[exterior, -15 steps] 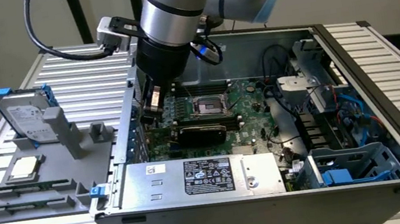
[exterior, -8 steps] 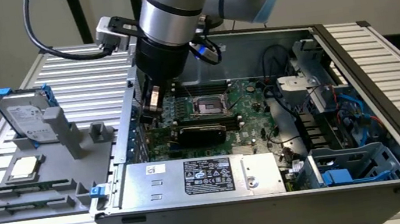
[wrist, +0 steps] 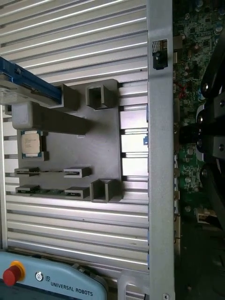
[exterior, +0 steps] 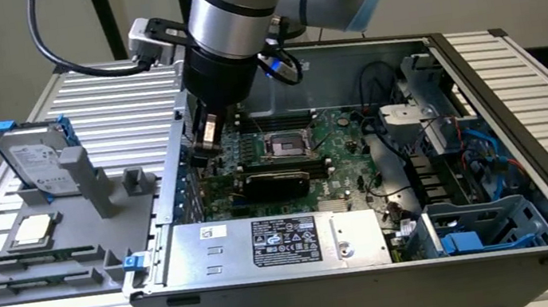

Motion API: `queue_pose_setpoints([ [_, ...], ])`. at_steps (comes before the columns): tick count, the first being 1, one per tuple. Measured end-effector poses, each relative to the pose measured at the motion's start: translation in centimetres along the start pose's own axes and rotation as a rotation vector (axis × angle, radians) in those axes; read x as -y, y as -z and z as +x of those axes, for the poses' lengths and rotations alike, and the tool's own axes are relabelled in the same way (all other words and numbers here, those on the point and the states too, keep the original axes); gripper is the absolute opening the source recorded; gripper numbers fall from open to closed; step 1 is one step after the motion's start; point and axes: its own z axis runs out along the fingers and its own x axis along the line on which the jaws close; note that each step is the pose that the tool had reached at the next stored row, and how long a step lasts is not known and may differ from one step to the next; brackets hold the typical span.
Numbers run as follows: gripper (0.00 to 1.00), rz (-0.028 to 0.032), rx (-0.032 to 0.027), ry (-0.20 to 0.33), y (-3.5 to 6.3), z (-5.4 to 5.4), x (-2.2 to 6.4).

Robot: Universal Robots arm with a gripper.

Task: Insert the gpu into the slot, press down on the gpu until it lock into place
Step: 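Press down on the gpu until it lock into place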

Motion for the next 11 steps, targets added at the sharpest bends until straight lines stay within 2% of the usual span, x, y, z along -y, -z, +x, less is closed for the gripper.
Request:
queue_pose_setpoints([
  [11,0.11,0.0002,-0.0003,0.0,-0.33,0.01,-0.24],
])
